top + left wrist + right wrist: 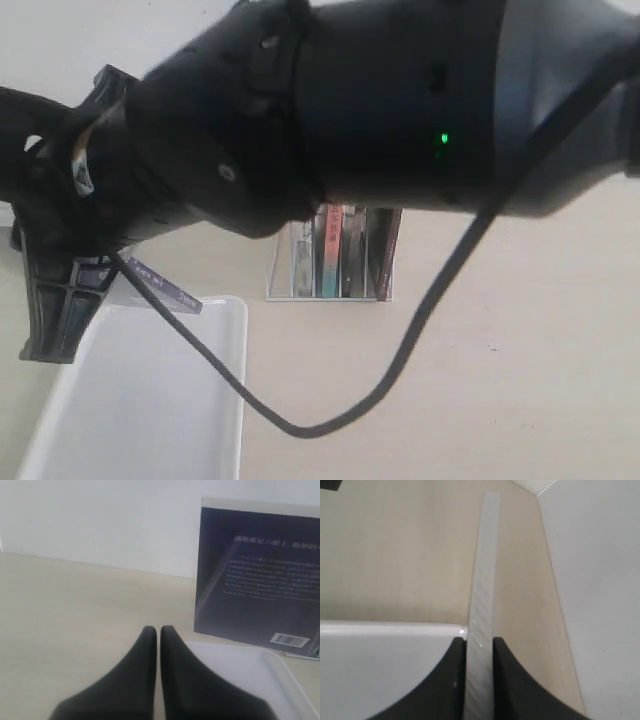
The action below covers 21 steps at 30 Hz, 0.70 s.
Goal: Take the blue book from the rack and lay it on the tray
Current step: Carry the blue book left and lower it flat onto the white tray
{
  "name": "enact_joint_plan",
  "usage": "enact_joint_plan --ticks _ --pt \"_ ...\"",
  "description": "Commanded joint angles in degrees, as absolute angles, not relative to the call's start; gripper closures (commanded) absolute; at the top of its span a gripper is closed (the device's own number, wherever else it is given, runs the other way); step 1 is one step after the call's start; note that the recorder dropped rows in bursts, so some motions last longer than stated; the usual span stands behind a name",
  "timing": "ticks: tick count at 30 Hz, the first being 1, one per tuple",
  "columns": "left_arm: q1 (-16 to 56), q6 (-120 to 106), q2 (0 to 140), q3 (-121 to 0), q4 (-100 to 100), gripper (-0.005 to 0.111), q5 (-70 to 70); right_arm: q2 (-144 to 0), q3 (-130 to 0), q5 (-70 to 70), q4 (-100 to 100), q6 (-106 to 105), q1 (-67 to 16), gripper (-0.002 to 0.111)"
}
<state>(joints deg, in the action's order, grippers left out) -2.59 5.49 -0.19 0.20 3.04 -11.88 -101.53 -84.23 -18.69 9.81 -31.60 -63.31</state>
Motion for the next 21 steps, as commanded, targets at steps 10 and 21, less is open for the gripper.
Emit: enact_joint_plan --ticks 10,21 --pt "-2.78 5.92 0.0 0.0 3.63 0.103 -11.47 -101.11 -76.49 -4.72 10.27 -32.54 -61.13 0.108" --pt "-2.78 5.92 0.0 0.0 3.63 0.103 -11.47 -106.91 -76.49 -2.02 10.27 -32.01 -61.13 0.108"
